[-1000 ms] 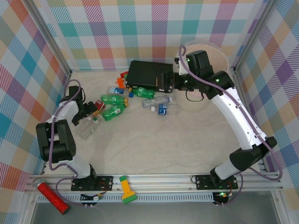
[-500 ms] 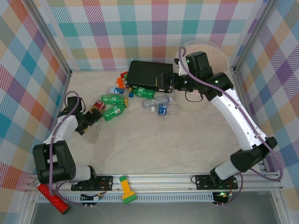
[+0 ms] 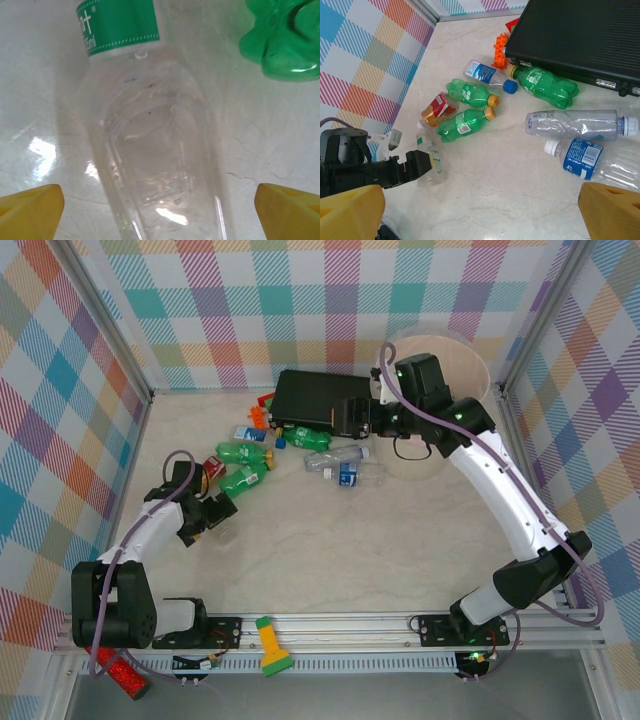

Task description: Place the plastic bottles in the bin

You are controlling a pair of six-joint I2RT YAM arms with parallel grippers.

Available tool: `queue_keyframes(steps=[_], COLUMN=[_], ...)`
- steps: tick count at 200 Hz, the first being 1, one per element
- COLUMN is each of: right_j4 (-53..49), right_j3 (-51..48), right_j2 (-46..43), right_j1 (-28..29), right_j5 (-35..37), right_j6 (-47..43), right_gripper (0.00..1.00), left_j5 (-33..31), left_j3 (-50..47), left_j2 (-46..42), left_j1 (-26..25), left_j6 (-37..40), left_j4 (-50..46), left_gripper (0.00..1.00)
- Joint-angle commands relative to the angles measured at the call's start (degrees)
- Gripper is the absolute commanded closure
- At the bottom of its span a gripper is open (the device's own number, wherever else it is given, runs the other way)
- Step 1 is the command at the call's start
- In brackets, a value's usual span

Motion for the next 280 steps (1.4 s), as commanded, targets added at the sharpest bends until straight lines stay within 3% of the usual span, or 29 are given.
queue_keyframes(steps=[1, 43, 111, 157, 215, 247, 280], right_j4=[1.32, 1.08, 0.36, 1.08, 2.35, 4.78, 11.21], right_j3=[-1.03, -1.21, -1.48, -1.64, -2.09, -2.39, -4.23], right_j2=[-1.74, -2.14, -2.80, -2.32, -2.28, -1.33, -0.88], right_j1=[0.37, 0.64, 0.72, 0.75, 0.73, 0.63, 0.28], right_j5=[-0.50, -0.09, 0.74, -0.12, -1.63, -6.01, -12.44], right_j6=[0.89, 1.19, 0.55, 1.01, 2.62, 5.03, 7.96], right_gripper=[0.01, 0.01, 0.01, 0.01, 0.01, 0.01, 0.01], left_j5=[-5.25, -9.33, -8.05, -8.40, -3.72, 2.62, 6.06], left_j3=[-0.05, 2.66, 0.20, 0.08, 2.26, 6.76, 13.90], left_j2=[2.24, 6.71, 6.56, 3.11, -4.77, -9.83, -10.45], left_j1=[-1.23, -5.30, -5.84, -5.77, -5.82, -6.23, -10.28], left_j6=[-1.97, -4.97, -7.38, -6.21, -2.47, 0.38, 3.02], left_j4=[-2.63, -3.88, -1.84, -2.94, -6.38, -6.65, -5.92], left_gripper=[0.05, 0.09, 0.20, 0.44, 0.48, 0.47, 0.47])
